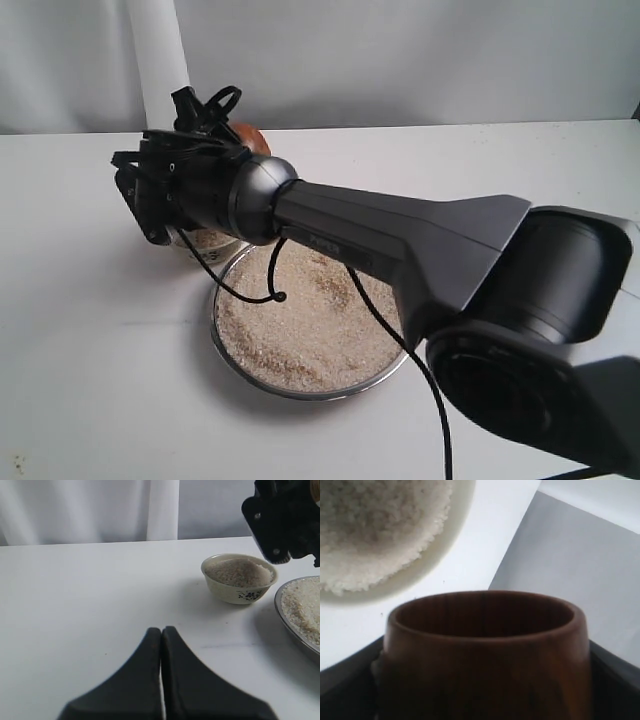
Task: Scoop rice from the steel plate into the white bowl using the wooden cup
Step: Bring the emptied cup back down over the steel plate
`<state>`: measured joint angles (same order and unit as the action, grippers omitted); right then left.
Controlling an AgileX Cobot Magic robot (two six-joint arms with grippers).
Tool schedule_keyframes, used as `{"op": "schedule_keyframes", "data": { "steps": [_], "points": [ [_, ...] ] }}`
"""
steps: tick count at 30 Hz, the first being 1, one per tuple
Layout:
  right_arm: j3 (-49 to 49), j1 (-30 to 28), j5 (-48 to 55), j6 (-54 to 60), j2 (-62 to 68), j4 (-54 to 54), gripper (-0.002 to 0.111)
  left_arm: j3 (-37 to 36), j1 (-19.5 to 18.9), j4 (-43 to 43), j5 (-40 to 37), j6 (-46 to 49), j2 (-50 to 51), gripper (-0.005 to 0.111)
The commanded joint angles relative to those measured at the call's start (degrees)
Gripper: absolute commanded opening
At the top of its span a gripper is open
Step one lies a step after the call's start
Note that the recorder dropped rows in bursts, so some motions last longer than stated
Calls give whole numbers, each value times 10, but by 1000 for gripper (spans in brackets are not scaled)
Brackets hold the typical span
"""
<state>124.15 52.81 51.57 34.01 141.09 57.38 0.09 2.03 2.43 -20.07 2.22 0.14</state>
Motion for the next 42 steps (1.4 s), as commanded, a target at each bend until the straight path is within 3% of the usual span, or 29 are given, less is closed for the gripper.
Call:
{"op": "schedule_keyframes", "data": {
  "steps": [1, 14, 27, 42],
  "points": [
    [6, -2, 14, 2, -57, -40, 0, -1, 3, 0, 2, -1, -1, 0],
    [-3, -3, 118, 79, -129, -176, 0, -1, 3, 0, 2, -2, -1, 0],
    [-197, -23, 184, 91, -169, -165, 0, -1, 3, 0, 2, -1, -1, 0],
    [-271, -37, 184, 76, -167, -229, 0, -1, 3, 0, 2, -2, -1, 0]
  ]
}}
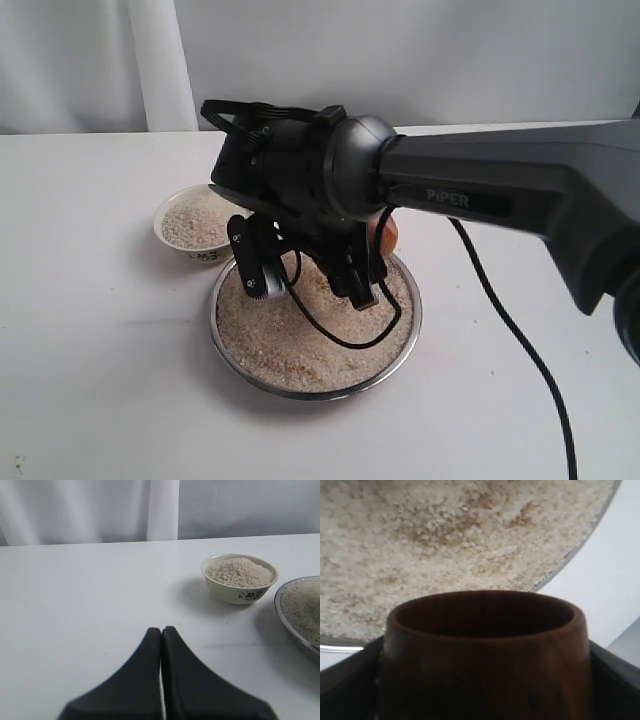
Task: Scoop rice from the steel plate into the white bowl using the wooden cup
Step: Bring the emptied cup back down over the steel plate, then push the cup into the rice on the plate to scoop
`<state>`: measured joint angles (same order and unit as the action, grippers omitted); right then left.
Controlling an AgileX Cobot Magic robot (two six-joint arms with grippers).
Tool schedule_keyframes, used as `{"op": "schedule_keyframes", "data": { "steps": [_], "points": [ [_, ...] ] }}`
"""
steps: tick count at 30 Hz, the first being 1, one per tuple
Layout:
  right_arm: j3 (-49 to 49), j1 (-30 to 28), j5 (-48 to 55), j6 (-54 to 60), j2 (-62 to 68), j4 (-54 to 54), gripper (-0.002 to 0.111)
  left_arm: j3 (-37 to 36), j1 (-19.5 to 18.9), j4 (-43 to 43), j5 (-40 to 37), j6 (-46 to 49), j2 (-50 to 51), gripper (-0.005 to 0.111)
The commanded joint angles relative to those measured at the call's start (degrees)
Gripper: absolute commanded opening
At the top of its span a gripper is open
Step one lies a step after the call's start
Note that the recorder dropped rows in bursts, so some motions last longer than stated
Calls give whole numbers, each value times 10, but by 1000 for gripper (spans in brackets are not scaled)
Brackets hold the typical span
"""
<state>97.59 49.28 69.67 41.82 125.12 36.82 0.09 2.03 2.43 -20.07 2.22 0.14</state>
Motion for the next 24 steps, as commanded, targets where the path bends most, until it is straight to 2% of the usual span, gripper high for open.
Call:
{"op": "schedule_keyframes", "data": {
  "steps": [1, 16, 24],
  "points": [
    [-6, -1, 3, -1, -8, -32, 0, -1, 3, 0, 2, -2, -1, 0],
    [-70, -1, 3, -1, -8, -53, 0, -1, 3, 0, 2, -1, -1, 0],
    [-78, -1, -32, -1, 3, -116, 0, -1, 3, 0, 2, -2, -1, 0]
  ]
}}
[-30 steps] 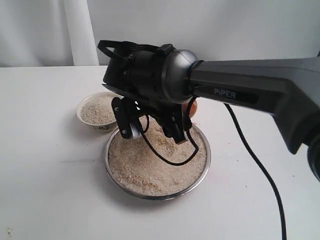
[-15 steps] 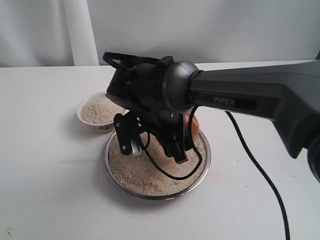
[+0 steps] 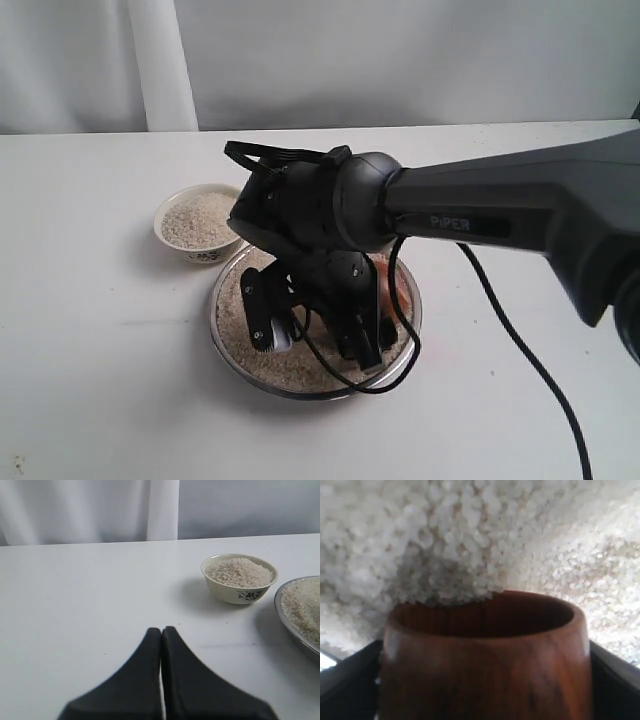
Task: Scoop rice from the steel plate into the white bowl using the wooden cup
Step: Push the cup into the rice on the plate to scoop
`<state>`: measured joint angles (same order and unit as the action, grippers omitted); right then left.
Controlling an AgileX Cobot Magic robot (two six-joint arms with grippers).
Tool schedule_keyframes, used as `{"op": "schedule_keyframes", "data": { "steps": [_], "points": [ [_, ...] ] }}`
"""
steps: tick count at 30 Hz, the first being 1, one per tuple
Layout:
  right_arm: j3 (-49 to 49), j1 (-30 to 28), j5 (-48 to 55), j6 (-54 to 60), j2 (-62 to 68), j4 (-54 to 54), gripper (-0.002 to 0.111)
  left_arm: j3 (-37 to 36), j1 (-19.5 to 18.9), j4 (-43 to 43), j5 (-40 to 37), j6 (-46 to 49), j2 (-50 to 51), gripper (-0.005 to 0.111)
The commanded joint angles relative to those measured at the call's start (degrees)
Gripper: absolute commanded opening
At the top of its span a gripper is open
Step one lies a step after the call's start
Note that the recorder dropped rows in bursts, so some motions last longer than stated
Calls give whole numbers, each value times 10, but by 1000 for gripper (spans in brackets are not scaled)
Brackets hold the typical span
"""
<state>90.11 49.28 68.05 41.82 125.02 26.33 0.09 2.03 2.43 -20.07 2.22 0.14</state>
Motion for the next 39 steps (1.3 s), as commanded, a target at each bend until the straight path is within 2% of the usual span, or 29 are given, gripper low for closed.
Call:
{"op": "schedule_keyframes", "data": {
  "steps": [1, 6, 20, 35, 39],
  "points": [
    [-3, -1, -16, -1, 10, -11, 0, -1, 3, 0, 2, -2, -1, 0],
    [-3, -1, -46, -2, 57, -26, 0, -1, 3, 0, 2, -1, -1, 0],
    [-3, -1, -163, -40, 59, -38, 0, -1, 3, 0, 2, -2, -1, 0],
    [-3, -1, -203, -57, 59, -86, 0, -1, 3, 0, 2, -2, -1, 0],
    [-3, -18, -206, -78, 59, -93, 0, -1, 3, 0, 2, -2, -1, 0]
  ]
}}
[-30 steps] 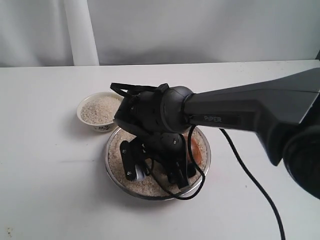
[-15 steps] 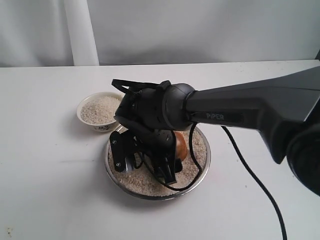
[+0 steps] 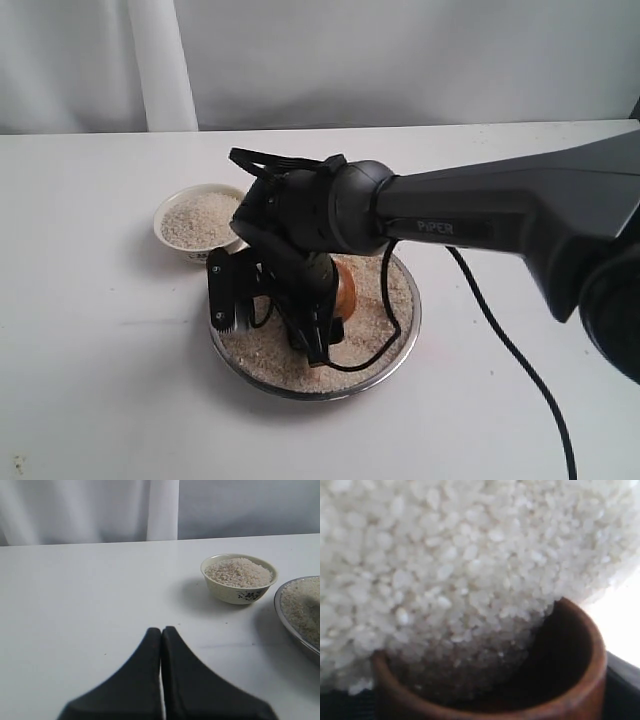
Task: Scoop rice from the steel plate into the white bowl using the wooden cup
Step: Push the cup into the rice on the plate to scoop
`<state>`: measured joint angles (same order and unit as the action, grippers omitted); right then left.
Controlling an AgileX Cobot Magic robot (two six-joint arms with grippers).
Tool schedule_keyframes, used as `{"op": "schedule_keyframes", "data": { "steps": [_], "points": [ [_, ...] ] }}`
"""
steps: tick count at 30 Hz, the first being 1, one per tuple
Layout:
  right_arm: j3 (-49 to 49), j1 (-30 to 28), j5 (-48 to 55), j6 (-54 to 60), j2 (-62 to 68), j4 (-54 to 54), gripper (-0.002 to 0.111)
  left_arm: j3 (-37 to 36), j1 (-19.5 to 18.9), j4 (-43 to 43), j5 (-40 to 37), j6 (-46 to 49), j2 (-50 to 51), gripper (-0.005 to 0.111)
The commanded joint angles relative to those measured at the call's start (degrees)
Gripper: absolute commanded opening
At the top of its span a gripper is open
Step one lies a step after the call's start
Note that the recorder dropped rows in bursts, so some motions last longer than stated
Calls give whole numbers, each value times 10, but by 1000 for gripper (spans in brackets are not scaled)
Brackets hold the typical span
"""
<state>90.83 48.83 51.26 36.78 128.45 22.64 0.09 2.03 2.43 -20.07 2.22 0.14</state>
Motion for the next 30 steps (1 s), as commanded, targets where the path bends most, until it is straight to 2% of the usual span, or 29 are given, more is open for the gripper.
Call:
{"op": "schedule_keyframes", "data": {
  "steps": [1, 7, 15, 21, 25, 30],
  "points": [
    [-10, -21, -38, -32, 25, -59, 0, -1, 3, 0, 2, -2, -1, 0],
    [-10, -60, -55, -31, 16, -125, 0, -1, 3, 0, 2, -1, -1, 0],
    [-21, -84, -102, 12, -9, -210, 0, -1, 3, 0, 2, 0, -1, 0],
    [-116, -107, -201, 22, -50, -231, 0, -1, 3, 0, 2, -1, -1, 0],
    [-193, -124, -309, 23, -86, -257, 0, -1, 3, 0, 2, -1, -1, 0],
    [-240, -130, -386, 26, -111, -271, 0, -1, 3, 0, 2, -1, -1, 0]
  ]
}}
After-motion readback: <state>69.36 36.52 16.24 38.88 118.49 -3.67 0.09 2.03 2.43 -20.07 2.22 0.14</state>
